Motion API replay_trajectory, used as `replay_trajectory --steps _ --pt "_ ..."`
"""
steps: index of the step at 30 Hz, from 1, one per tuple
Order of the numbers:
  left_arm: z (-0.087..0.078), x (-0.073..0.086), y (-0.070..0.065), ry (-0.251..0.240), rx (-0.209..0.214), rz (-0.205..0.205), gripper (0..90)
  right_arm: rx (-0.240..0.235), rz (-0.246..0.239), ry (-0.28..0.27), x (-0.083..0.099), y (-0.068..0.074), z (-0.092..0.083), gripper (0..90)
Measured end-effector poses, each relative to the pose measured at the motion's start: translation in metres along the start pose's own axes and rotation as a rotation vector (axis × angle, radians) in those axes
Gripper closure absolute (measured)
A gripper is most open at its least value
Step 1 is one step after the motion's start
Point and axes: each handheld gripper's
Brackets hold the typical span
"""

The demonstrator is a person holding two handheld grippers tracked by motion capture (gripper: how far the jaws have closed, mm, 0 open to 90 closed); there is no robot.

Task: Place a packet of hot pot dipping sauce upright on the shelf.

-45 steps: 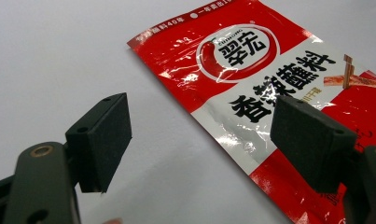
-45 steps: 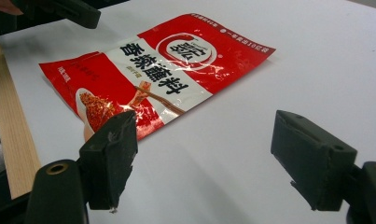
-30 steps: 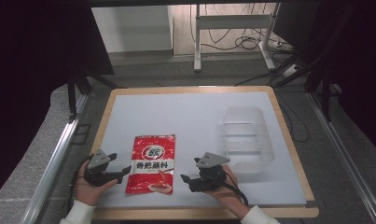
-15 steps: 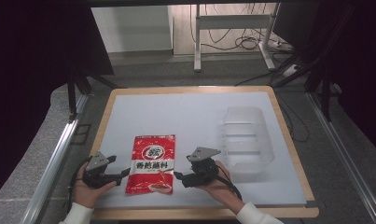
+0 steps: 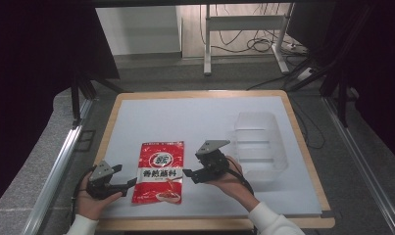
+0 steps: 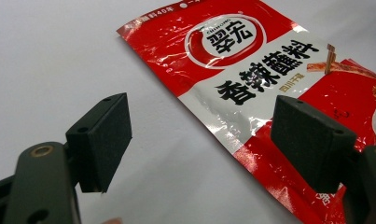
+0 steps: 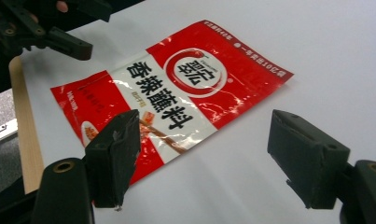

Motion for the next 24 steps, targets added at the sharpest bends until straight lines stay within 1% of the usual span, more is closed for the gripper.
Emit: replay_trajectory --steps 1,2,3,4,5,6,7,11,13,14,15,16,17,18,19,21,23,24 --pt "0.0 0.0 0.0 0.0 0.0 -0.001 20.2 -0.007 -0.001 0.014 -0.003 -0.004 0.001 26.0" --pt "0.0 0.0 0.0 -0.002 0.001 -0.005 20.2 -0.007 -0.001 0.014 -0.003 -0.004 0.001 26.0" --pt "0.0 0.0 0.0 -0.001 0.002 -0.007 20.2 -0.016 0.005 0.019 -0.007 -0.009 0.004 26.4" --pt "0.0 0.0 0.0 -0.001 0.002 -0.007 20.2 -0.016 0.005 0.019 -0.007 -0.009 0.004 26.4" --pt "0.0 0.0 0.0 -0.001 0.003 -0.006 20.2 -0.021 0.015 0.02 -0.008 -0.011 0.005 27.0" --pt "0.0 0.001 0.0 -0.001 0.005 -0.005 20.2 -0.037 0.023 0.026 -0.011 -0.014 0.007 27.2" --pt "-0.001 0.001 0.0 0.001 0.007 -0.002 20.7 -0.04 0.014 0.038 -0.016 -0.018 0.01 27.7" --pt "-0.001 0.001 0.001 -0.002 0.011 -0.003 21.1 -0.046 0.024 0.047 -0.022 -0.023 0.017 28.5" --pt "-0.001 0.001 0.001 -0.004 0.01 -0.007 21.1 -0.048 0.033 0.054 -0.029 -0.027 0.024 29.0" --pt "-0.001 0.001 0.001 -0.004 0.01 -0.007 21.0 -0.048 0.033 0.054 -0.029 -0.027 0.024 29.0" --pt "-0.001 0.001 0.002 -0.003 0.01 -0.007 21.0 -0.056 0.035 0.065 -0.032 -0.03 0.03 29.6" --pt "-0.001 0.001 0.002 -0.003 0.01 -0.007 21.0 -0.056 0.035 0.065 -0.032 -0.03 0.03 29.6" --pt "-0.001 0.001 0.001 -0.003 0.01 -0.007 21.0 -0.056 0.04 0.078 -0.035 -0.032 0.036 29.6" --pt "-0.001 0.001 0.001 -0.003 0.01 -0.007 21.0 -0.056 0.04 0.078 -0.035 -0.032 0.036 29.6" --pt "-0.001 0.001 0.001 -0.005 0.012 -0.007 21.0 -0.061 0.048 0.081 -0.038 -0.036 0.041 30.2" --pt "-0.002 0.001 0.001 -0.005 0.011 -0.007 21.1 -0.065 0.056 0.085 -0.039 -0.038 0.043 30.1" --pt "-0.002 0.001 0.001 -0.005 0.009 -0.007 21.3 -0.056 0.07 0.096 -0.043 -0.045 0.051 30.2" --pt "-0.002 0.001 0.001 -0.006 0.009 -0.007 21.3 -0.056 0.07 0.096 -0.043 -0.045 0.051 30.2"
Point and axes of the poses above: each handheld gripper's, and its own axes: z roughly forward along the jaws, x roughly out of its underside, y roughly to its left, and after that the axes turned 6 degrees about -y, right-handed
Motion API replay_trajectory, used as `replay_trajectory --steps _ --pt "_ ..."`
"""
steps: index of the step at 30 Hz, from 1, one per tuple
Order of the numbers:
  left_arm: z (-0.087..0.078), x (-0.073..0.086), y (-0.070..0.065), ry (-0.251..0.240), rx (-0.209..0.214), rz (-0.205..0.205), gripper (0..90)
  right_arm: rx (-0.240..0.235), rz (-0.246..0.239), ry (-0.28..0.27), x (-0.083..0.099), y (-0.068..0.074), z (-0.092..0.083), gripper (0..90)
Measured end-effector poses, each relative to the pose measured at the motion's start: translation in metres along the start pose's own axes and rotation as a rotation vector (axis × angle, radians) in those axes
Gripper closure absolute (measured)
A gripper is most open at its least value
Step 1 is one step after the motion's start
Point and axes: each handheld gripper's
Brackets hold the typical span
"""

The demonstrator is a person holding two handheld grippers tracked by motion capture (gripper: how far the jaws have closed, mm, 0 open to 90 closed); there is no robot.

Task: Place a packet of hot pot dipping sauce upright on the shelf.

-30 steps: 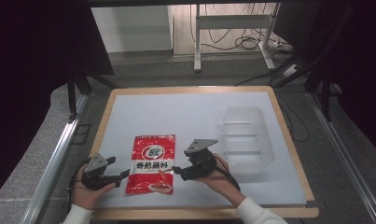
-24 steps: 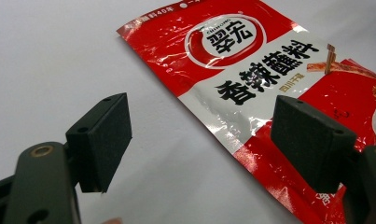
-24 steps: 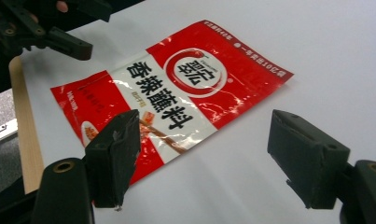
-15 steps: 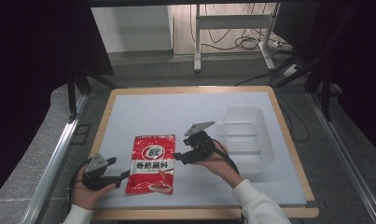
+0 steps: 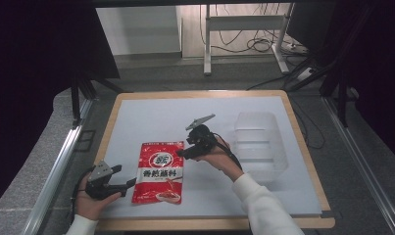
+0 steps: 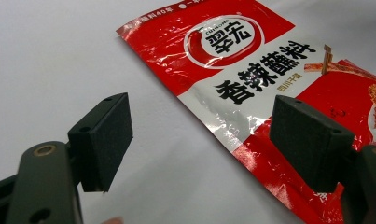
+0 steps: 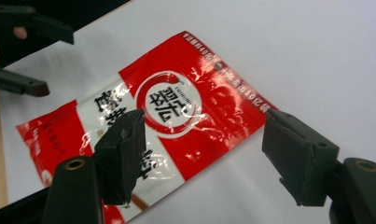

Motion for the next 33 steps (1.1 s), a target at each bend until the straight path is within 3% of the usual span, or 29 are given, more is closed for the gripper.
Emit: replay_trajectory --steps 7,22,33 --pt "0.0 0.0 0.0 0.001 -0.001 -0.001 21.3 -0.005 0.03 0.027 -0.011 -0.015 0.011 34.2" --pt "0.002 0.001 0.001 0.01 0.003 0.001 21.1 -0.01 0.099 0.051 -0.016 -0.044 0.032 41.3" --pt "0.003 0.001 0.001 0.018 0.005 0.004 21.0 -0.012 0.154 0.118 -0.019 -0.063 0.057 45.8"
Point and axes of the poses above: each handheld gripper's, and its own axes: z roughly forward along the jaws, x roughly out of its underside, y roughly to its left, and after that the axes turned 6 degrees about -y, right-handed
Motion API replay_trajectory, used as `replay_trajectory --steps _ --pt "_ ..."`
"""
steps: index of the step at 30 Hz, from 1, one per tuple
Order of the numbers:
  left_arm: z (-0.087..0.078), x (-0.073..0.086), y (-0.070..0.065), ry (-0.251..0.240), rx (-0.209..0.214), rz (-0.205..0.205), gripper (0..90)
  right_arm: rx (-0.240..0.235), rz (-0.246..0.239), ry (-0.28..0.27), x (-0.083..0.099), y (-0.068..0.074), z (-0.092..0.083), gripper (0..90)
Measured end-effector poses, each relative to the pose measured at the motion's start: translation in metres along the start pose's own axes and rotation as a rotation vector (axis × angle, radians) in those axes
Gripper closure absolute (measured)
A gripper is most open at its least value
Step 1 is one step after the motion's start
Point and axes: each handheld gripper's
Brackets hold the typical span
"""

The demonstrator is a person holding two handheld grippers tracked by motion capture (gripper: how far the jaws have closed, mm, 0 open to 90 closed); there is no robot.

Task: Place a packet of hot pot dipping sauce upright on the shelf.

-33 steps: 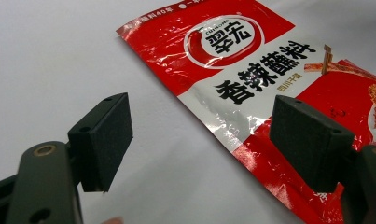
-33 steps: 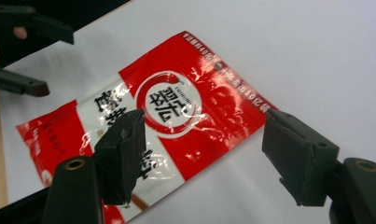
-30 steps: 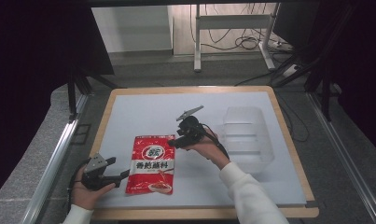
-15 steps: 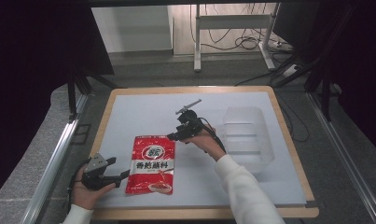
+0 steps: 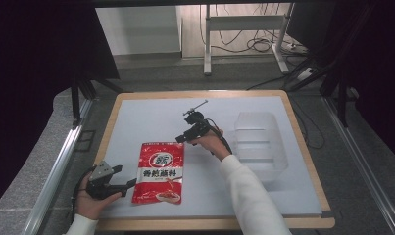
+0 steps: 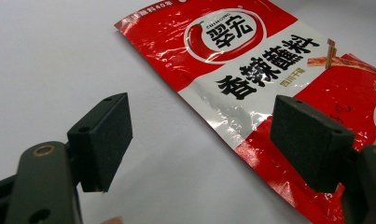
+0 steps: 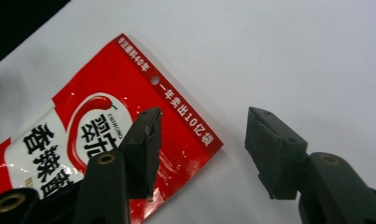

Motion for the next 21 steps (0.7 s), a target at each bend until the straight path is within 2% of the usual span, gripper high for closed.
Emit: replay_trajectory --steps 7,14,17,21 --pt "0.0 0.0 0.0 0.003 -0.001 0.003 20.9 -0.009 0.02 0.045 -0.001 -0.008 0.012 52.3" --pt "0.001 0.0 -0.001 0.005 0.002 0.006 20.9 -0.044 0.049 0.083 0.001 -0.011 0.02 57.5" --pt "0.001 0.0 -0.001 0.008 0.001 0.007 20.9 -0.045 0.045 0.098 0.001 -0.01 0.022 58.8" --pt "0.001 0.0 0.0 0.009 0.001 0.009 20.9 -0.07 0.037 0.119 0.004 -0.009 0.026 64.6"
Point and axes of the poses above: each handheld gripper's, and its own axes: z roughly forward along the jaws, x roughly out of its underside, y roughly to its left, and after that the axes turned 6 degrees about -y, right-handed
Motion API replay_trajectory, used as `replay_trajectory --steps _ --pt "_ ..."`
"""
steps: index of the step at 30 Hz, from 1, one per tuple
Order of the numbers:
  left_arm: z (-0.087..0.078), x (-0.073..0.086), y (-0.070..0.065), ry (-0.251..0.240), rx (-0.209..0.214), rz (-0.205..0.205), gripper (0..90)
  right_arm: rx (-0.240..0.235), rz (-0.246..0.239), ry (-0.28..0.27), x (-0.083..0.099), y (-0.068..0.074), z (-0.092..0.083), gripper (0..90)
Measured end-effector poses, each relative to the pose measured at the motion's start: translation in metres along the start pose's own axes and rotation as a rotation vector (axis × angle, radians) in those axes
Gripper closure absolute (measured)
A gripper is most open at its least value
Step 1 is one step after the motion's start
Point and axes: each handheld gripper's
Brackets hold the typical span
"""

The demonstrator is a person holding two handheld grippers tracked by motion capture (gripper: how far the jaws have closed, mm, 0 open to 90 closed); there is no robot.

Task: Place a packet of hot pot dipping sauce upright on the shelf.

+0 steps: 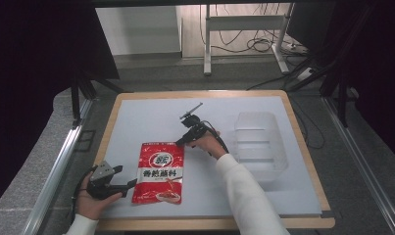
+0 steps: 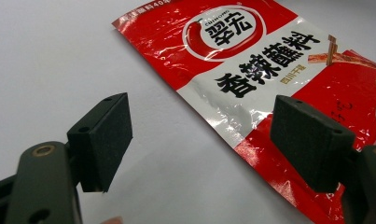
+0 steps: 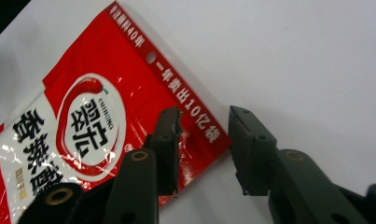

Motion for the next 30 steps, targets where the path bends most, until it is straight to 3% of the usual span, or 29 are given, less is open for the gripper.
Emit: replay_trajectory --steps 10,13,23,30 --pt "0.0 -0.001 -0.001 -0.002 -0.001 0.0 20.9 -0.041 -0.042 0.013 0.001 0.007 -0.004 80.5" --pt "0.0 -0.001 -0.001 -0.001 0.0 0.001 20.9 -0.048 -0.077 0.019 0.001 0.009 -0.007 88.4" --pt "-0.001 -0.002 0.0 -0.007 -0.003 0.001 21.0 -0.046 -0.112 -0.002 0.001 0.013 -0.013 88.7" --pt "0.003 -0.003 -0.002 -0.001 -0.003 0.007 21.1 -0.075 -0.137 -0.048 -0.001 0.021 -0.024 88.8"
Point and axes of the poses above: each handheld gripper's, and its own axes: z roughly forward along the jaws, x roughly out of its underside, y roughly to its left, and after that the axes turned 6 degrees about -y, right-handed
